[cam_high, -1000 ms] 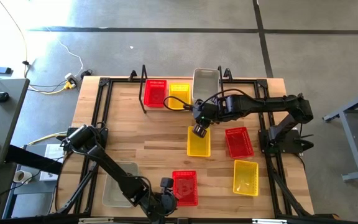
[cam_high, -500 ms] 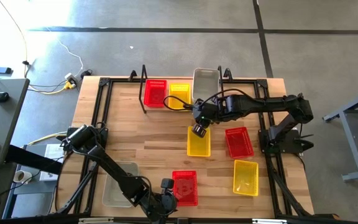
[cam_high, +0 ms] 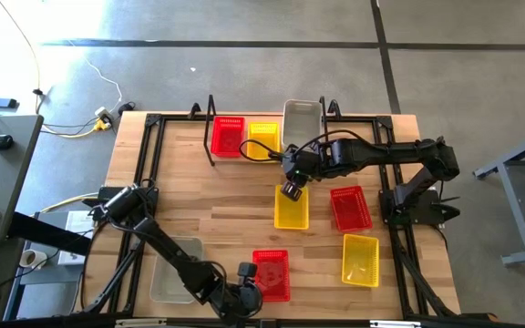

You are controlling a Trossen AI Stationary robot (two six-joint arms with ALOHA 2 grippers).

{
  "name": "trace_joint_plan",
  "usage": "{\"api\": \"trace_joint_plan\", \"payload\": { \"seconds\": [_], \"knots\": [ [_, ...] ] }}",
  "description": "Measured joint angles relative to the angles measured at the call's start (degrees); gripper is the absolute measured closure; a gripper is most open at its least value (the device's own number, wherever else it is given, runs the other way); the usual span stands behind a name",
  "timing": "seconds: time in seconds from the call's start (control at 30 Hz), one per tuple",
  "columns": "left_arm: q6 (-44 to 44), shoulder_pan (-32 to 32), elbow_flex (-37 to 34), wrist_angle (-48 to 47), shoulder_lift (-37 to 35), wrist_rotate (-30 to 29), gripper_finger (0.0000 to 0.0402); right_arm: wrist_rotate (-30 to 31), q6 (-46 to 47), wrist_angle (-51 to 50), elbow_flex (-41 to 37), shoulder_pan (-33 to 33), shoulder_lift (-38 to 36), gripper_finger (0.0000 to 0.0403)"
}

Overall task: Stack baskets on shelf by color
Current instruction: Stack the bottom red bin on the red bin on the shelf

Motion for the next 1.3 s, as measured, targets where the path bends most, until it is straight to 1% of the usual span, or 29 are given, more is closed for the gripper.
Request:
{"api": "trace_joint_plan", "payload": {
  "seconds": [0.2, 0.33, 0.53, 0.73, 0.8, 1.0, 1.2, 1.3],
  "knots": [
    [0.0, 0.3, 0.4, -1.0, 0.9, -0.3, 0.0256, 0.2, 0.0, 0.0, 0.0, 0.0, 0.0, 0.03],
    [-1.2, 0.4, 0.4, -3.0, 0.9, -0.9, 0.027, 0.2, 0.0, 0.0, 0.0, 0.0, 0.0, 0.03],
    [-1.2, 0.8, 0.4, -5.1, 0.9, -0.9, 0.0321, 0.2, 0.0, 0.0, 0.0, 0.0, 0.0, 0.03],
    [-1.0, 1.3, 0.4, -4.9, 0.9, 0.0, 0.038, 0.2, -0.1, 0.0, 0.0, 0.0, 0.0, 0.03],
    [-0.9, 1.3, 0.4, -4.9, 0.9, 0.0, 0.0392, 0.2, -0.1, 0.0, 0.0, 0.0, 0.0, 0.03],
    [-0.8, 0.6, 0.4, -6.6, 0.2, -0.2, 0.0391, 0.2, -0.3, 0.0, 0.0, 0.0, 0.0, 0.03],
    [-0.9, 0.2, 0.3, -12.7, -1.6, -1.3, 0.0397, 0.2, -1.1, 0.0, 0.0, 0.1, 0.0, 0.03],
    [-1.0, 0.1, 0.4, -14.2, -2.5, -1.8, 0.0397, 0.1, -2.3, 0.0, 0.0, 0.1, 0.0, 0.03]
  ]
}}
